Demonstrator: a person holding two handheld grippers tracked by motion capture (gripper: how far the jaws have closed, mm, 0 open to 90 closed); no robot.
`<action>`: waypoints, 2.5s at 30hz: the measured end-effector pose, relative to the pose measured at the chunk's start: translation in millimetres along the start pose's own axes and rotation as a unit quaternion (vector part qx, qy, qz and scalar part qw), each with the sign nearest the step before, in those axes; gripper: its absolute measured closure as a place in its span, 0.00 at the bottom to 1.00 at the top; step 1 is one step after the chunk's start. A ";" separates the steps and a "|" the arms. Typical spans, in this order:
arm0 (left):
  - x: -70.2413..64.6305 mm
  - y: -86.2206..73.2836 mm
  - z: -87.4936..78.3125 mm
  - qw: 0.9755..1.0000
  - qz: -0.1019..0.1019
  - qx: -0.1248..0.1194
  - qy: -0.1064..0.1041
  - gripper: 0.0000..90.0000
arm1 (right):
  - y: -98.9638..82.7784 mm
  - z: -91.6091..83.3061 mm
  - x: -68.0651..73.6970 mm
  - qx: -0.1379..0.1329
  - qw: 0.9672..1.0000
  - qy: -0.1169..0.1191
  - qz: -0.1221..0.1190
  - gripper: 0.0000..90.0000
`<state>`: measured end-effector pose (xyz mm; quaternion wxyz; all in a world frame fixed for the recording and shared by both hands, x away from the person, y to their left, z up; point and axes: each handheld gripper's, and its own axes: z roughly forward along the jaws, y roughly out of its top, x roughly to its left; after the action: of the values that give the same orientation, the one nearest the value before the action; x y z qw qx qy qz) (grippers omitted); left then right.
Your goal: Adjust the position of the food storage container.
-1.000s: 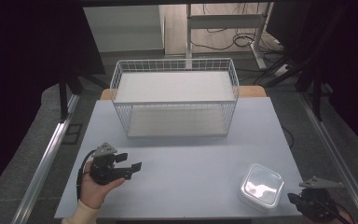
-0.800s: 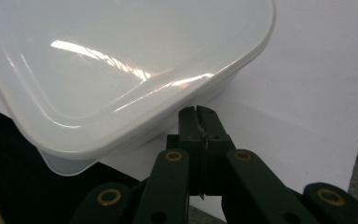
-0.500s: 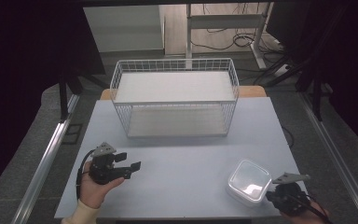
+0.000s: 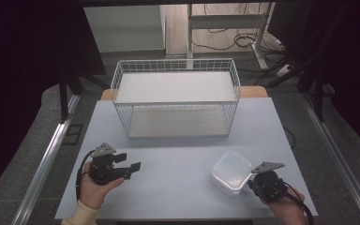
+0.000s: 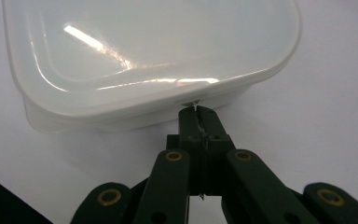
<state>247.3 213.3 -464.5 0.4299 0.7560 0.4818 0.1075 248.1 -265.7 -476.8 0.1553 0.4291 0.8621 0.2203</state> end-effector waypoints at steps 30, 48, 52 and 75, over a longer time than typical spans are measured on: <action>5.0 -1.4 0.3 1.000 -0.004 -0.001 0.004 0.32 | 52.6 32.9 -2.5 -0.011 1.000 -0.004 -0.002 0.99; 6.8 -1.9 0.9 1.000 -0.006 0.001 0.004 0.32 | 70.4 46.4 5.1 -0.012 1.000 -0.005 -0.020 0.99; 8.9 -1.8 -0.4 1.000 -0.009 -0.001 0.006 0.32 | 75.6 50.0 9.9 -0.014 0.999 -0.005 -0.031 0.99; 11.4 -2.6 -0.7 1.000 -0.011 0.001 0.006 0.32 | 108.1 63.7 55.6 -0.026 0.995 0.043 -0.089 0.99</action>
<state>251.1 223.4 -468.9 0.4276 0.7500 0.4932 0.1070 317.3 -147.3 -480.2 0.1484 0.3372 0.8966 0.2457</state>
